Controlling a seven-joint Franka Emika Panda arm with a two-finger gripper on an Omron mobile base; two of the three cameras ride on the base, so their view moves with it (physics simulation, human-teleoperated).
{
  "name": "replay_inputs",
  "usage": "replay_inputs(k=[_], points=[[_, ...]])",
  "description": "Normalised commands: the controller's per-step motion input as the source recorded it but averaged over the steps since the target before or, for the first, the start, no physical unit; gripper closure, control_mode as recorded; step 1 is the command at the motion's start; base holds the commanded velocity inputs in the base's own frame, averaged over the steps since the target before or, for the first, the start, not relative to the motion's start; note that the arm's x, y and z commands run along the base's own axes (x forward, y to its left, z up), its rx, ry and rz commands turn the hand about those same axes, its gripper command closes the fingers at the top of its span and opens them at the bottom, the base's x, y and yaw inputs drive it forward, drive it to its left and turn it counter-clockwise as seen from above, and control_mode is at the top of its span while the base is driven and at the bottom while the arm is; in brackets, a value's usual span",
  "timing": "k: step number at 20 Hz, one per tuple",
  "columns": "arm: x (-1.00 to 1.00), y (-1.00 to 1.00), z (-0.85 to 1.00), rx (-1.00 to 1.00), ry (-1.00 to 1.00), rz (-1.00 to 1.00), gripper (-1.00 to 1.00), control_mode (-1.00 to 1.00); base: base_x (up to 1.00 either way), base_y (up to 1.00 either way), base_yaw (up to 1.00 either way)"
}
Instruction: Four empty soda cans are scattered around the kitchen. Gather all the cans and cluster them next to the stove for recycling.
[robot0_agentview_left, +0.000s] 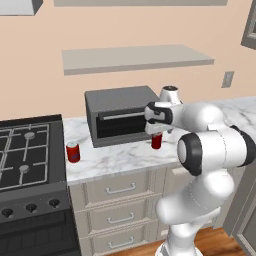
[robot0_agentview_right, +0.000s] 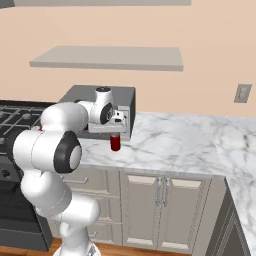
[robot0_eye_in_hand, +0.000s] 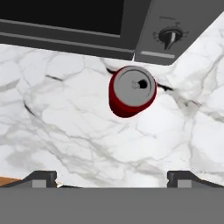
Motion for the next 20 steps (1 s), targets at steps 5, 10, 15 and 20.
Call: replay_inputs(k=[5, 10, 15, 20], points=[[0.29, 0.0, -0.19, 0.0, 0.0, 0.07, -1.0, -1.0, 0.0, 0.0, 0.0], [0.27, 0.0, -0.17, 0.0, 0.0, 0.03, -1.0, -1.0, 0.0, 0.0, 0.0], [0.22, 0.0, -0.11, 0.0, 0.0, 0.0, -1.0, -1.0, 0.0, 0.0, 0.0], [0.27, 0.0, -0.11, 0.0, 0.0, -0.02, -1.0, -1.0, 0.0, 0.0, 0.0]])
